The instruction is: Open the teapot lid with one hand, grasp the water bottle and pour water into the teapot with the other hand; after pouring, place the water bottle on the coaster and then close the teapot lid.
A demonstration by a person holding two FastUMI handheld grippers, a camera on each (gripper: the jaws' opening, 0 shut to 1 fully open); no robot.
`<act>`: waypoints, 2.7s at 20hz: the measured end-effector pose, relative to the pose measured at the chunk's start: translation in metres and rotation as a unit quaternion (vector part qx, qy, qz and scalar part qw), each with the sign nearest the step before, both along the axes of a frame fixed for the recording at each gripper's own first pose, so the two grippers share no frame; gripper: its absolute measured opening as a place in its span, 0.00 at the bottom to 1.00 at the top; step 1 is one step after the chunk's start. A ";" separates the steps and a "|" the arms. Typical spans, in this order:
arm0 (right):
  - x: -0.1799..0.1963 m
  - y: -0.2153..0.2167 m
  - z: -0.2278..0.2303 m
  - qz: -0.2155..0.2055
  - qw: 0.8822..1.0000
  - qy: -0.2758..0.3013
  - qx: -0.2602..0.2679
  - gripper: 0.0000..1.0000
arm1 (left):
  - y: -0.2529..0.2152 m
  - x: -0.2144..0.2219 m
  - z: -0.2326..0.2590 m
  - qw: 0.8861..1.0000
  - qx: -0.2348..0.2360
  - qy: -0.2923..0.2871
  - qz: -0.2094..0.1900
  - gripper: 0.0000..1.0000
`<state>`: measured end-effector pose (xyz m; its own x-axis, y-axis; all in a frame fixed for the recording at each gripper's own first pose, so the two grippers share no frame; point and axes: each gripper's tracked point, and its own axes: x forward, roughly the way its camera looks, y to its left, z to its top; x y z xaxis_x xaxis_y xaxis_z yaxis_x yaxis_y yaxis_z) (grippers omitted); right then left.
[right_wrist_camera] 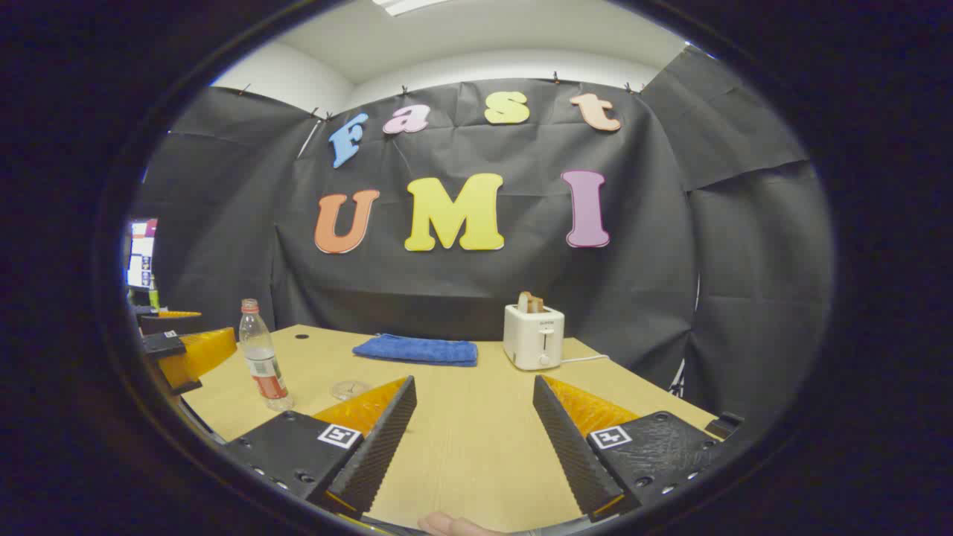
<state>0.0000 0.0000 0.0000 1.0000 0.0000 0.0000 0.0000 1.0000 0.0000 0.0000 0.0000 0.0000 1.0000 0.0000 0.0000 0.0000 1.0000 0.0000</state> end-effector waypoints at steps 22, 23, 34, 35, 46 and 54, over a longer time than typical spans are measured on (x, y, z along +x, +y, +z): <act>0.043 0.067 -0.028 0.047 0.999 0.004 -0.003 0.95 | 0.052 0.015 -0.009 1.000 0.004 0.019 0.020 0.98; 0.050 0.071 -0.030 0.046 0.999 0.006 -0.005 0.97 | 0.055 0.016 -0.010 1.000 0.008 0.018 0.024 0.99; 0.145 0.129 -0.080 0.053 0.996 0.072 0.008 0.93 | 0.092 0.024 -0.019 0.998 -0.002 0.029 0.048 0.98; 0.152 0.129 -0.085 0.045 0.996 0.078 0.004 0.89 | 0.092 0.025 -0.020 0.998 -0.001 0.031 0.047 0.98; 0.166 0.146 -0.103 0.086 0.992 0.094 0.006 0.31 | 0.095 0.037 -0.040 0.998 0.000 0.054 0.045 0.98; 0.163 0.147 -0.102 0.119 0.989 0.086 -0.016 0.03 | 0.086 0.052 -0.056 0.999 -0.006 0.051 0.017 1.00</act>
<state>0.1627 0.1467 -0.1024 0.9567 0.2331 -0.1744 -0.2387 0.9710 -0.0111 0.0516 0.0856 -0.0562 0.9941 0.0341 -0.1026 -0.0353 0.9993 -0.0105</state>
